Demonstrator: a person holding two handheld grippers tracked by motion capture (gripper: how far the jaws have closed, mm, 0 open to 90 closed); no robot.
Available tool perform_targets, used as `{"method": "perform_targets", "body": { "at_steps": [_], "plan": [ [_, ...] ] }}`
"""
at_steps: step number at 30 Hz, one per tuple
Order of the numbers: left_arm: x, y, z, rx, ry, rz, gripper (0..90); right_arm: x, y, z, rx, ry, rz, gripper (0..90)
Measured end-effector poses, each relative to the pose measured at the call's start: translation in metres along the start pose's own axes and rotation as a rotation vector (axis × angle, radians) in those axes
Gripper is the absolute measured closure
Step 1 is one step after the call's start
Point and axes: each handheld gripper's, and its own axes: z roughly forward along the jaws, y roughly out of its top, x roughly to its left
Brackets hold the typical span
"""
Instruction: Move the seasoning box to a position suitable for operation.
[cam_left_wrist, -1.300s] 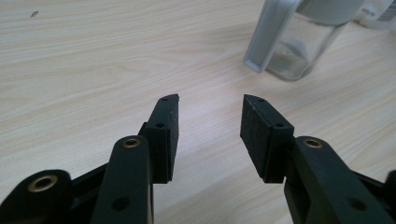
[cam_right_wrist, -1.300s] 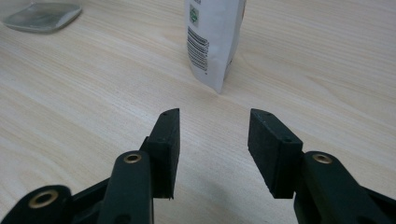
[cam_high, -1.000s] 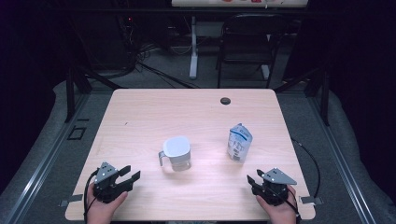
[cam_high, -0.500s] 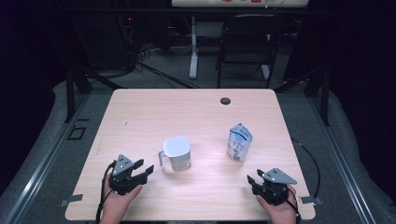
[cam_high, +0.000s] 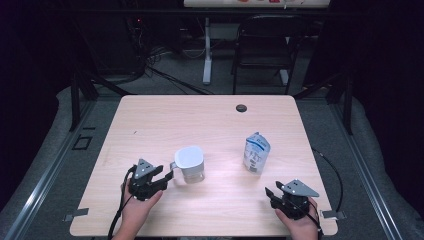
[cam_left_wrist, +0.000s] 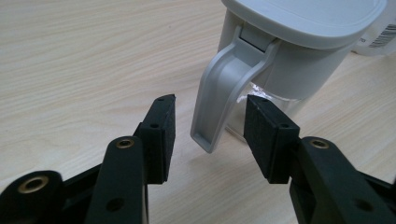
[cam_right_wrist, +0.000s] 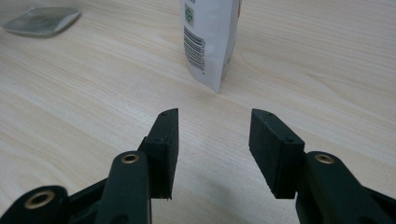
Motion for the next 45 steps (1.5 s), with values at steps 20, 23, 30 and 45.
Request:
{"method": "perform_targets", "body": {
  "at_steps": [20, 23, 30, 45],
  "plan": [
    [-0.009, 0.005, 0.022, 0.025, 0.055, 0.005, 66.6, -0.004, -0.001, 0.001, -0.007, 0.001, 0.012, 52.8],
    [-0.009, 0.005, 0.023, 0.022, 0.060, 0.013, 68.7, -0.003, 0.000, 0.001, -0.010, 0.004, 0.012, 52.8],
    [-0.010, 0.005, 0.023, 0.029, 0.077, 0.047, 70.9, -0.004, -0.001, 0.001, -0.007, 0.005, 0.012, 52.8],
    [-0.010, 0.005, 0.019, 0.038, 0.060, 0.080, 71.1, -0.004, -0.001, 0.003, -0.006, 0.009, 0.014, 52.8]
  ]
}}
